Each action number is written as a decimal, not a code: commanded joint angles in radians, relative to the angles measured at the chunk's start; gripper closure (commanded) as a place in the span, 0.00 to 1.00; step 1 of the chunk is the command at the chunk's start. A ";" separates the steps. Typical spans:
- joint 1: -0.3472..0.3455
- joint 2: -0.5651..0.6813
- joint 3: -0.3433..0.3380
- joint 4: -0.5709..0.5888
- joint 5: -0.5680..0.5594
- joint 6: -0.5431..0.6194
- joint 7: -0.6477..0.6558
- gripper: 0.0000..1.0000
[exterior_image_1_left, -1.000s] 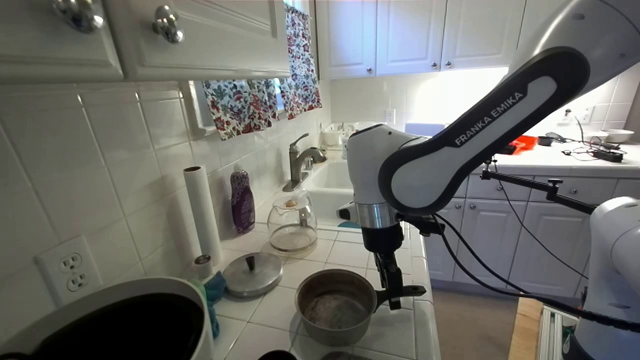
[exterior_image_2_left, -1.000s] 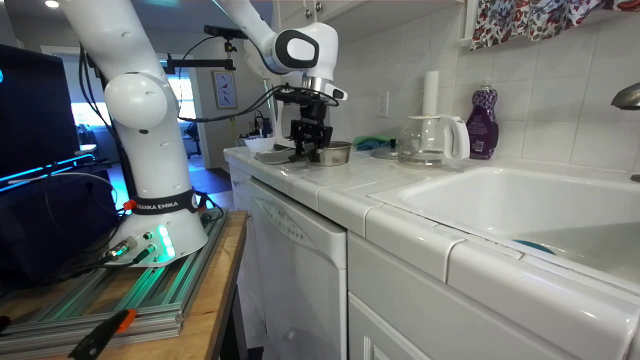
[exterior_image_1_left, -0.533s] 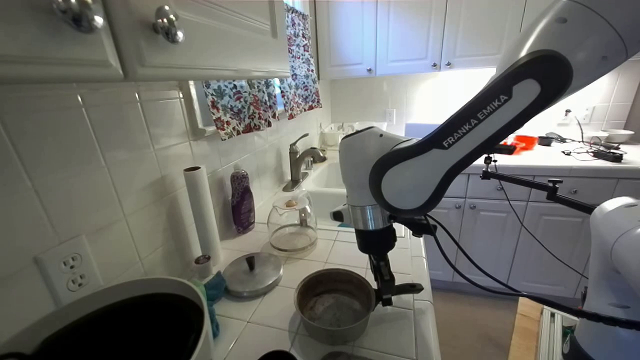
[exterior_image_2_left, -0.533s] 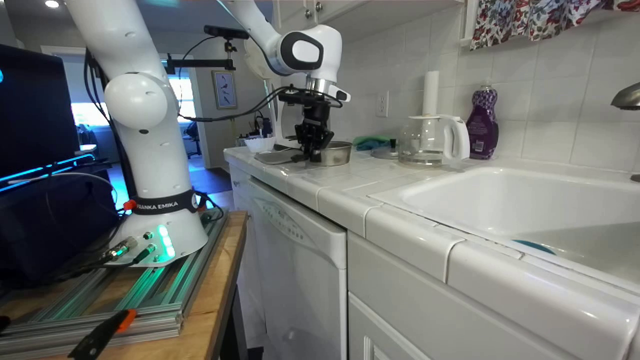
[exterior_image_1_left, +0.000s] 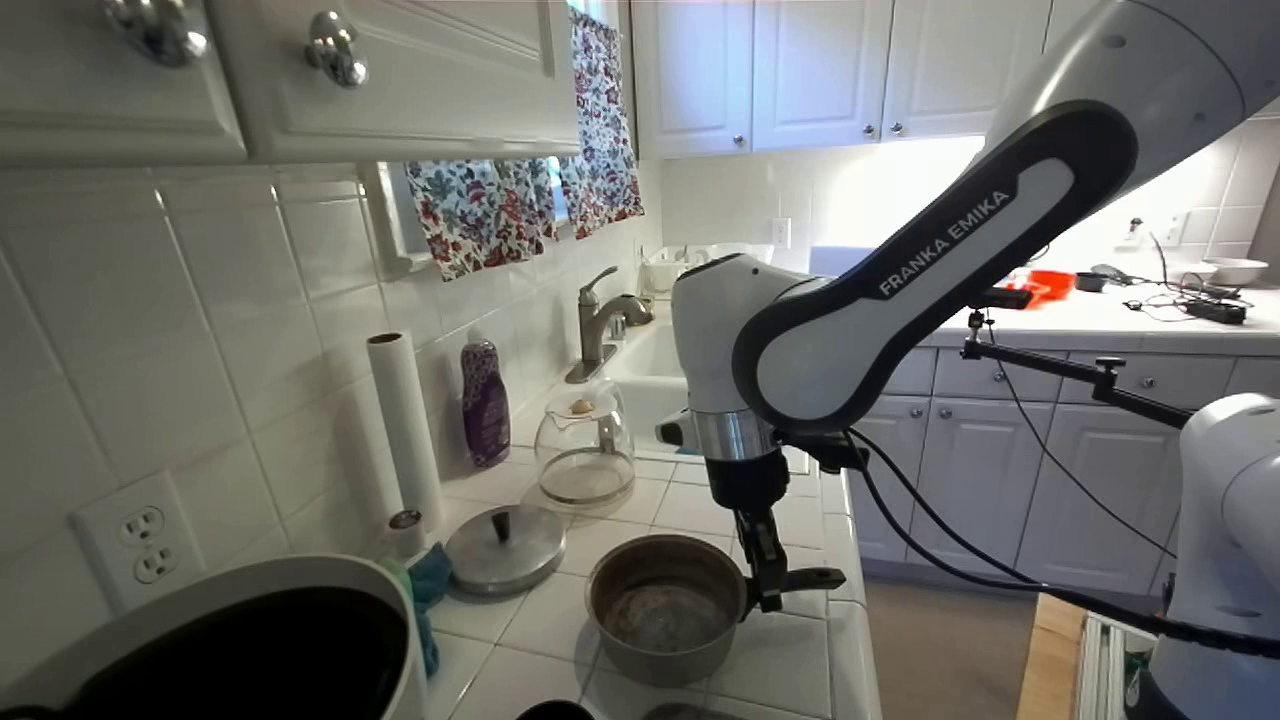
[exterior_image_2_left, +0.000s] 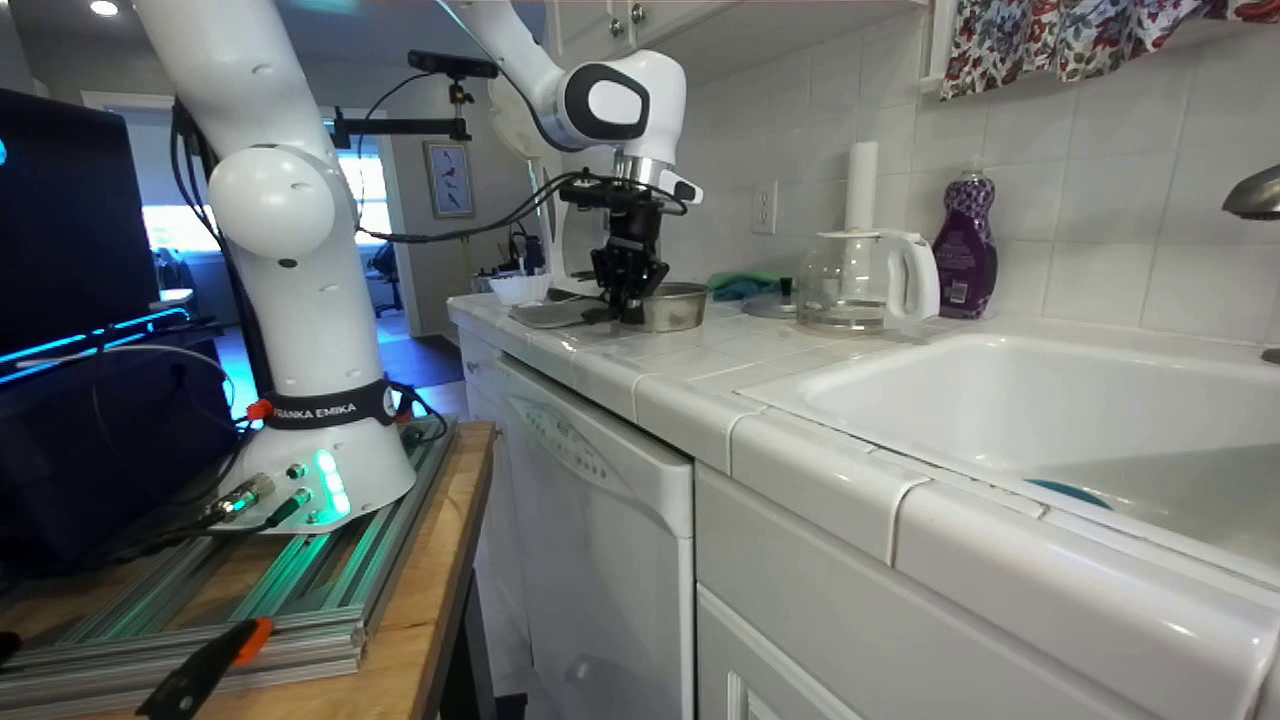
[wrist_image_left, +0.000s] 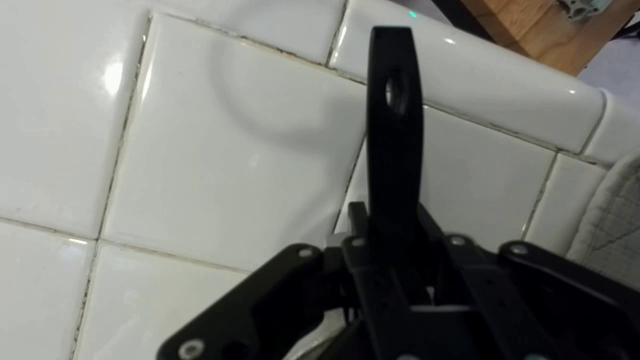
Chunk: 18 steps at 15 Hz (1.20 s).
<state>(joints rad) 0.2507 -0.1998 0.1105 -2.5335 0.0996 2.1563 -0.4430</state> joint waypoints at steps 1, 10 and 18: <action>-0.013 -0.002 0.010 -0.009 -0.001 0.025 0.029 0.94; -0.025 -0.165 0.009 -0.179 0.035 0.174 0.235 0.94; -0.017 -0.238 -0.027 -0.211 0.051 0.183 0.291 0.94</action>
<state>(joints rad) 0.2337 -0.3955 0.1010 -2.7455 0.1170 2.3416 -0.1428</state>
